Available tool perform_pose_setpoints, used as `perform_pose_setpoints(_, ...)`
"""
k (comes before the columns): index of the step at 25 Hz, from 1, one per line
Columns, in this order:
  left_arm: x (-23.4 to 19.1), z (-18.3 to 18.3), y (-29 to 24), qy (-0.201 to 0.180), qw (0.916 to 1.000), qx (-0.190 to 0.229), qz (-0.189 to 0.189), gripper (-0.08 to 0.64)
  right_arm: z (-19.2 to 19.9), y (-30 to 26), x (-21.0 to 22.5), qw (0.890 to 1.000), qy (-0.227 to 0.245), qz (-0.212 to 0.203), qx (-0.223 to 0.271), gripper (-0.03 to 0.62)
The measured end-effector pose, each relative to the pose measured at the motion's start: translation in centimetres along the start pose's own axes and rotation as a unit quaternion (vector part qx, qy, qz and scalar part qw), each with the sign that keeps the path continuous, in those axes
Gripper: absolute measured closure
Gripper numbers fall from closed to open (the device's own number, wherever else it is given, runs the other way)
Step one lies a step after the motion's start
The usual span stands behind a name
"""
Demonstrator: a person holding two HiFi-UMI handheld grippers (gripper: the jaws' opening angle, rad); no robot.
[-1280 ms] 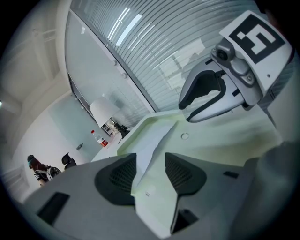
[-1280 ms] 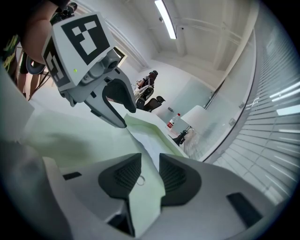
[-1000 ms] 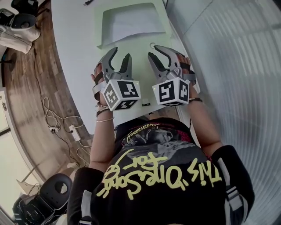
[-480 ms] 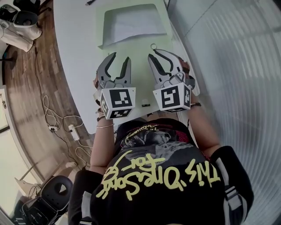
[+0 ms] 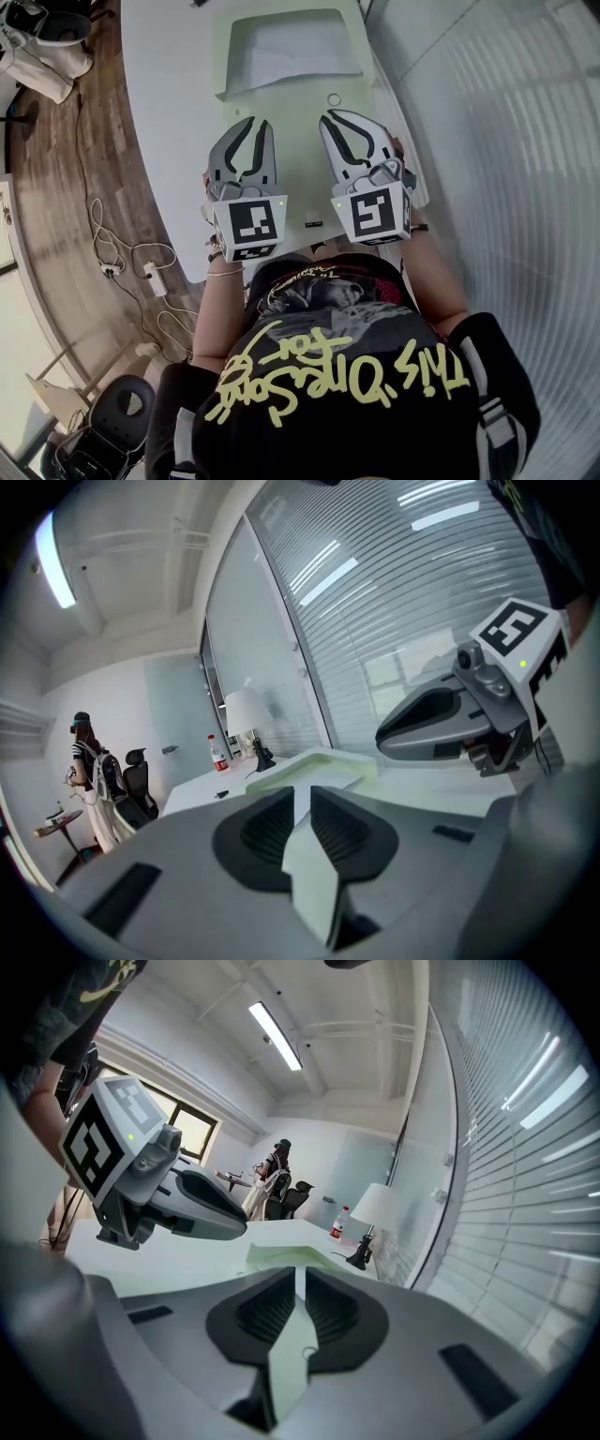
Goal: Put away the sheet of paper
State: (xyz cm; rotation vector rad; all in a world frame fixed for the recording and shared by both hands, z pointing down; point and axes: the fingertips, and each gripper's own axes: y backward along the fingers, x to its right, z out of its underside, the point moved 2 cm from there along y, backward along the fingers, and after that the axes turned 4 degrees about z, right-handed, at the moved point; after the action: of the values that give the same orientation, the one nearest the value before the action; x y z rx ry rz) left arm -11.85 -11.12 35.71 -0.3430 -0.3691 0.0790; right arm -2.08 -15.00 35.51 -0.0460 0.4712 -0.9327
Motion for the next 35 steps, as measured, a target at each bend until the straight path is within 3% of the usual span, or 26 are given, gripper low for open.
perform_pose_setpoints(7,0.0,-1.6,1.3,0.027,0.9985,0.047,0.008,0.537,-1.4,0.7,-0.3,1.000,-0.008,-0.014,0.025,0.566)
perform_pose_setpoints(12,-0.9,-3.0,3.0,0.051,0.9957,0.077,0.006,0.543,-3.2,1.7,-0.1,0.996,-0.055,-0.011,0.068,0.572)
perform_pose_setpoints(30,-2.4,-3.9,8.6,0.032,0.9916,0.124,0.013,0.549,-8.6,6.5,-2.2,0.982,-0.123,0.041,0.139,0.584)
perform_pose_setpoints(35,-2.8,-5.4,10.4,0.052,0.9848,0.166,0.006,0.551,-10.2,8.2,-2.5,0.977,-0.133,0.058,0.155,0.584)
